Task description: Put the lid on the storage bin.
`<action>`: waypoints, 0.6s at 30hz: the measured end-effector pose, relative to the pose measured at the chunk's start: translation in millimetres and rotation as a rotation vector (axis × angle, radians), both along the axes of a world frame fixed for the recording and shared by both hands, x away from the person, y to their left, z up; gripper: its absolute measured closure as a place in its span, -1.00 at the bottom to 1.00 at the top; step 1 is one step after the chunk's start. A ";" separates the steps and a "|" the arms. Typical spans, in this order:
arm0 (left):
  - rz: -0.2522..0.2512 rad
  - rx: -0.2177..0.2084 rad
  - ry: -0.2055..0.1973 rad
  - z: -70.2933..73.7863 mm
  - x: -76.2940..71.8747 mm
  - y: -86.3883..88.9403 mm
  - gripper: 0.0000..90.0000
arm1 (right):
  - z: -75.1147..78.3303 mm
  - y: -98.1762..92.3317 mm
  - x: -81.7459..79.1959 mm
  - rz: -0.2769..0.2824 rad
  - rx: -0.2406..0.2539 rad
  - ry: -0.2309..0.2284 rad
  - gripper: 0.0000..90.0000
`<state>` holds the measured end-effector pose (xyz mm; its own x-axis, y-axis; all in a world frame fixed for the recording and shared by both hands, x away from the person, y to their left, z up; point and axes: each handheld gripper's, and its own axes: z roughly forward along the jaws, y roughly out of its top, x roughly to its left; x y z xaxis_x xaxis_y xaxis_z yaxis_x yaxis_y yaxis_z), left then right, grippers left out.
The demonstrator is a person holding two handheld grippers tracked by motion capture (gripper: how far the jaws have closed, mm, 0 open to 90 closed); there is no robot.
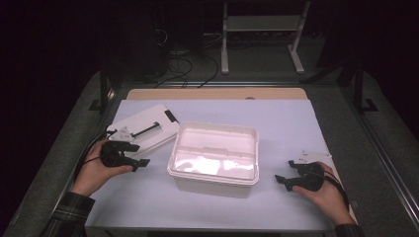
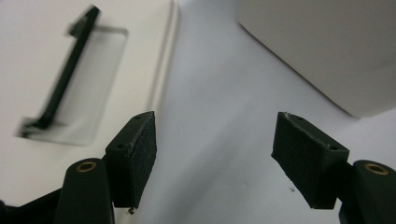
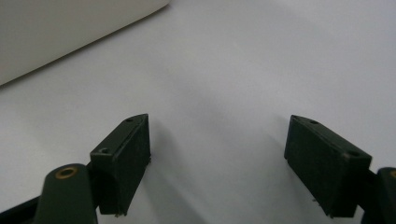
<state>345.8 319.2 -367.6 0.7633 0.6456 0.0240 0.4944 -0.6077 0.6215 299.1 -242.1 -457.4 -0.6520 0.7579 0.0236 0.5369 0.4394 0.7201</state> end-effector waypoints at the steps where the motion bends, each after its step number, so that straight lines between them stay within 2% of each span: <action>1: 0.001 0.003 0.001 3.8 3.8 0.5 -0.34 | -0.1 0.1 -0.1 -0.001 0.001 0.000 -0.52; 5: 0.018 0.007 0.001 16.9 20.8 3.1 -0.33 | -0.2 0.2 -0.1 -0.001 0.000 0.000 -0.52; 9: 0.025 0.044 0.007 23.4 41.5 5.8 -0.26 | -0.3 0.2 -0.1 -0.001 0.001 -0.001 -0.52; 13: 0.038 0.075 0.016 23.3 62.7 6.5 -0.22 | -0.3 0.1 -0.1 -0.002 0.002 0.000 -0.52; 18: 0.067 0.127 0.045 13.6 87.0 4.3 -0.23 | -0.4 0.0 0.0 -0.001 0.004 0.001 -0.52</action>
<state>432.8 323.5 -354.0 0.7209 0.6889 0.0755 0.5620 -0.6449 0.5179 299.1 -242.0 -457.8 -0.6510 0.7586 0.0271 0.5380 0.4359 0.7215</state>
